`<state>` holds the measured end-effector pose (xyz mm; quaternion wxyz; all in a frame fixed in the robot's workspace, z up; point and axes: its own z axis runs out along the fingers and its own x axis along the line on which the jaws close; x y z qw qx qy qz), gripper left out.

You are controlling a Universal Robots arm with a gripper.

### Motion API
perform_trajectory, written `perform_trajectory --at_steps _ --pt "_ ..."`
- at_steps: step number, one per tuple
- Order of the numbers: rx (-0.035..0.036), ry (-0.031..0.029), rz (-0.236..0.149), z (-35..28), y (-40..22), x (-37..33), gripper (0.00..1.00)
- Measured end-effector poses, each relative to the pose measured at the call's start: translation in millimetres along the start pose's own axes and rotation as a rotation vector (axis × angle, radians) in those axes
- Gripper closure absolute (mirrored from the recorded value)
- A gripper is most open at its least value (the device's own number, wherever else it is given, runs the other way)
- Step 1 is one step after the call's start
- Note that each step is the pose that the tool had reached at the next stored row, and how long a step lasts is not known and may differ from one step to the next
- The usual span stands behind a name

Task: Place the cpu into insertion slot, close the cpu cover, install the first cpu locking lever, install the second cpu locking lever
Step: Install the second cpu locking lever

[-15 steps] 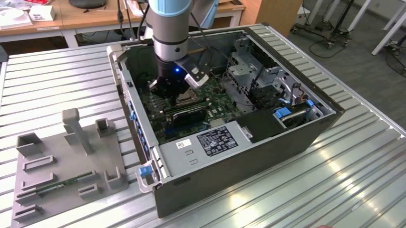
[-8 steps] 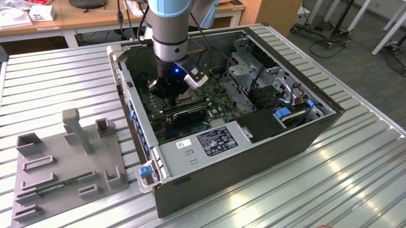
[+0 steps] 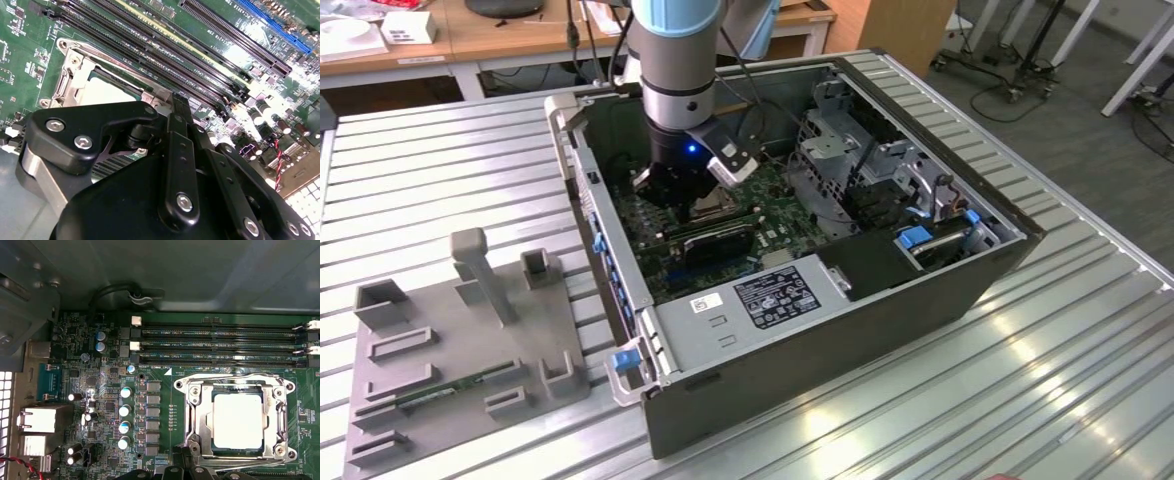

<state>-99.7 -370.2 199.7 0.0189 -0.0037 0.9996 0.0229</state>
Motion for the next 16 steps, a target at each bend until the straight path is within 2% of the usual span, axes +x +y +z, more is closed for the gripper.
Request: perform_trajectory --at_steps 3,8,14,16 --pt "-0.0003 0.0006 0.000 0.0 0.1 -0.8 0.89" --pt "-0.0002 0.0076 0.000 0.1 -0.1 -5.5 0.89" --pt "-0.0002 0.0080 0.000 0.0 0.0 -5.8 0.89" --pt "-0.0001 0.0081 0.000 -1.8 0.1 -5.9 0.89"
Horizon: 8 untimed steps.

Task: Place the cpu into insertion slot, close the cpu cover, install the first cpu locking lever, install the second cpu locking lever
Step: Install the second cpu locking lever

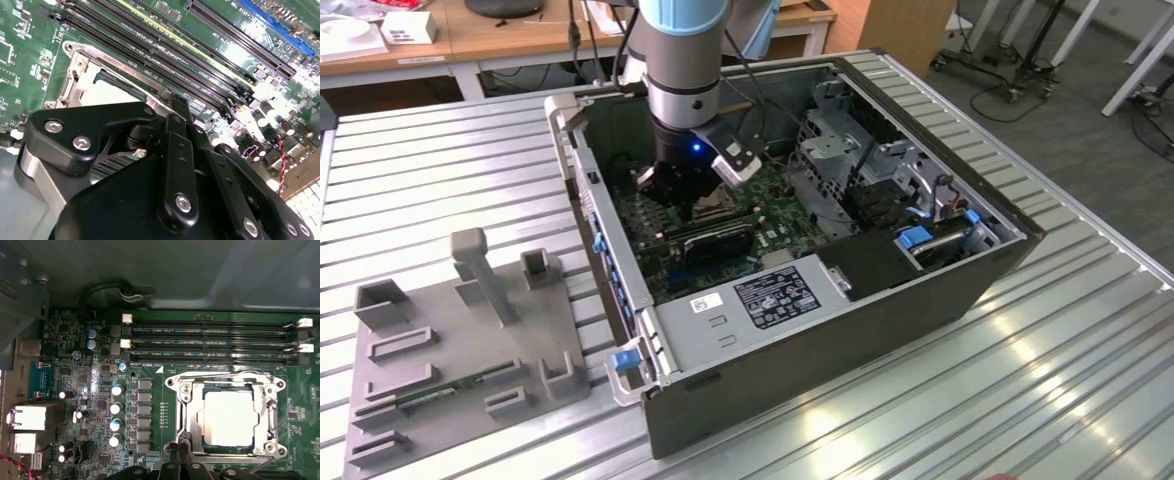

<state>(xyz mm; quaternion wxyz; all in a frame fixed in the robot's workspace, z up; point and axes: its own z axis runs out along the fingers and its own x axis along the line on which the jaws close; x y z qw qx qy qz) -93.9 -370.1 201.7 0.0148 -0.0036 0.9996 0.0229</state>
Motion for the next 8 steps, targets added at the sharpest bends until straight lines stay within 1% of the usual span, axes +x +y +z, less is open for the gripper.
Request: perform_trajectory --at_steps 2,8 --pt "-0.0001 0.0000 0.000 -5.2 0.2 -0.1 0.89" --pt "-0.0001 0.0000 0.000 -24.2 1.1 -1.2 0.89"
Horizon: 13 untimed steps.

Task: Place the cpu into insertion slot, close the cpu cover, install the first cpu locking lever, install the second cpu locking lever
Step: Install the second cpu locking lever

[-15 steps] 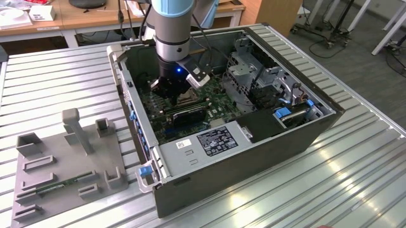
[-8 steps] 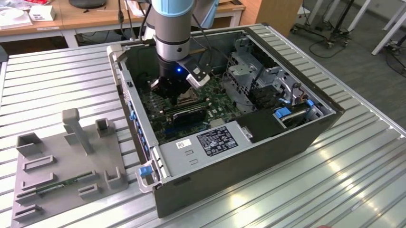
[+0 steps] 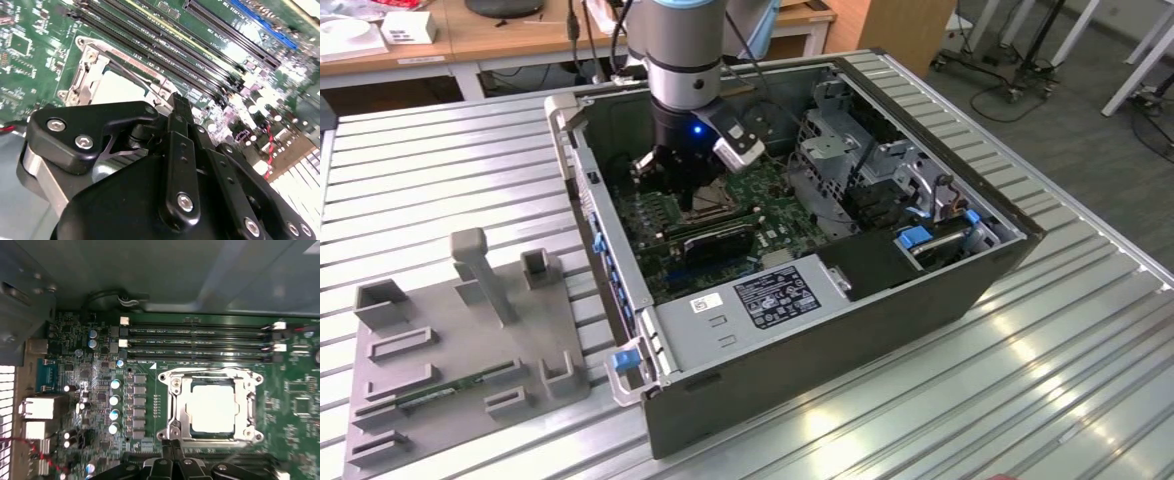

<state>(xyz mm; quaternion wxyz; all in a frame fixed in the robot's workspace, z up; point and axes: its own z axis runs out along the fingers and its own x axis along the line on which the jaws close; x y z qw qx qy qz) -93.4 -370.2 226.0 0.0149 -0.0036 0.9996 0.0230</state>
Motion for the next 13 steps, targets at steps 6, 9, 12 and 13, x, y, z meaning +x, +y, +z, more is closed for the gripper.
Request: perform_trajectory --at_steps 6,9,12,13 --pt "0.0000 0.0000 0.000 -14.2 0.9 -0.5 0.89" --pt "-0.0001 -0.0001 0.000 -21.8 1.4 -0.8 0.89" --pt "-0.0002 -0.0001 0.000 -30.6 1.9 -1.1 0.89" --pt "0.0000 0.0001 0.000 -33.4 2.0 -1.2 0.89"
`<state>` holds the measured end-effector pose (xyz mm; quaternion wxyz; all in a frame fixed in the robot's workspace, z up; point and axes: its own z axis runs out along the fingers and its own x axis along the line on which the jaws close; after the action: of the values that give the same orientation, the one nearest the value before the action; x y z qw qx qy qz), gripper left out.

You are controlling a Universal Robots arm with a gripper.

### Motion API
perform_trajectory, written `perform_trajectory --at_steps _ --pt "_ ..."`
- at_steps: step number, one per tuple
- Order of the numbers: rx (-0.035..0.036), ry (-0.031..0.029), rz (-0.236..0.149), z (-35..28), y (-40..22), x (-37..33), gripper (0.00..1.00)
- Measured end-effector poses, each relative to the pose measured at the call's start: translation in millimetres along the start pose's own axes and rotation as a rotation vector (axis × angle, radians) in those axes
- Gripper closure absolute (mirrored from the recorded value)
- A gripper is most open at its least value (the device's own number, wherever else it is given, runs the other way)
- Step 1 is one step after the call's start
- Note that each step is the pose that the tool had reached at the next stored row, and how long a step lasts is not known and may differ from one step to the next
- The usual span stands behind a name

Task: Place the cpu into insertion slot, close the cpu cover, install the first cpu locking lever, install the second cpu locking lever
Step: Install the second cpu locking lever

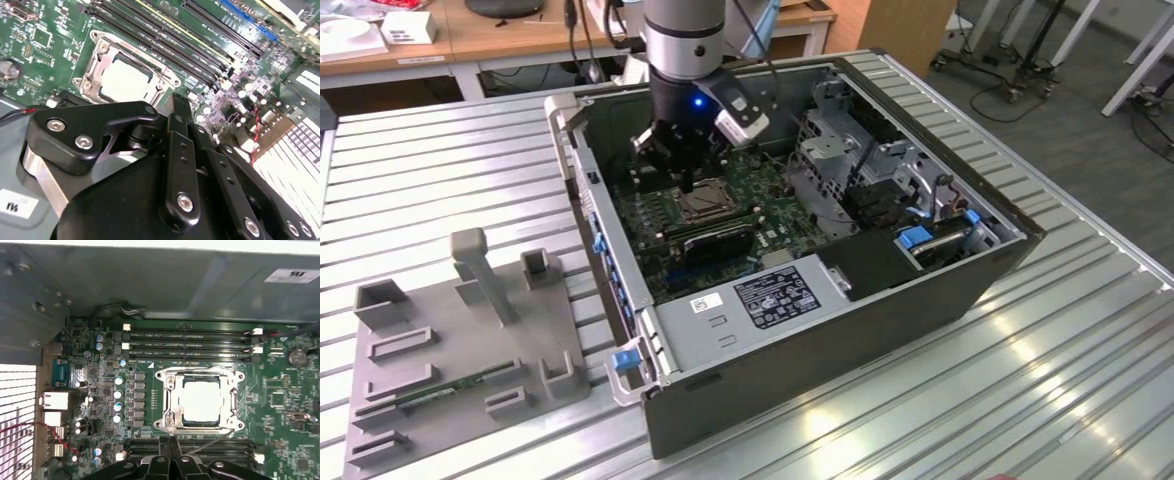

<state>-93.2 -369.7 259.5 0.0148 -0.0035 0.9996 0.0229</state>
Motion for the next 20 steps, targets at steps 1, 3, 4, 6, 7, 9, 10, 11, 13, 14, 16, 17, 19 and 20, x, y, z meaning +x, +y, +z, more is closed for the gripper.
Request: perform_trajectory --at_steps 1,3,4,6,7,9,10,11,13,14,16,17,19,20 --pt "0.0000 0.0001 0.000 -1.8 0.1 -0.4 0.89" --pt "-0.0002 0.0000 0.000 -2.8 0.2 -2.6 0.89" --pt "-0.0002 0.0006 0.001 -3.0 0.2 -4.3 0.89" --pt "-0.0002 0.0022 0.002 -3.0 0.1 -8.3 0.89" --pt "-0.0001 0.0029 0.002 -2.9 0.1 -10.2 0.89" --pt "-0.0001 0.0042 0.003 -2.8 0.0 -13.9 0.89" --pt "-0.0001 0.0044 0.003 -2.7 -0.1 -16.0 0.89" --pt "-0.0001 0.0045 0.003 -2.5 -0.2 -17.9 0.89" --pt "-0.0001 0.0047 0.004 -1.5 -1.3 -20.7 0.89" --pt "-0.0009 0.0045 0.004 0.1 -2.1 -20.9 0.89" --pt "-0.0012 0.0045 0.004 3.6 -3.8 -20.8 0.89" --pt "-0.0010 0.0047 0.005 5.3 -4.6 -20.7 0.89" --pt "-0.0012 0.0044 0.005 9.0 -5.6 -20.5 0.89" --pt "-0.0012 0.0045 0.005 10.4 -5.7 -20.5 0.89"
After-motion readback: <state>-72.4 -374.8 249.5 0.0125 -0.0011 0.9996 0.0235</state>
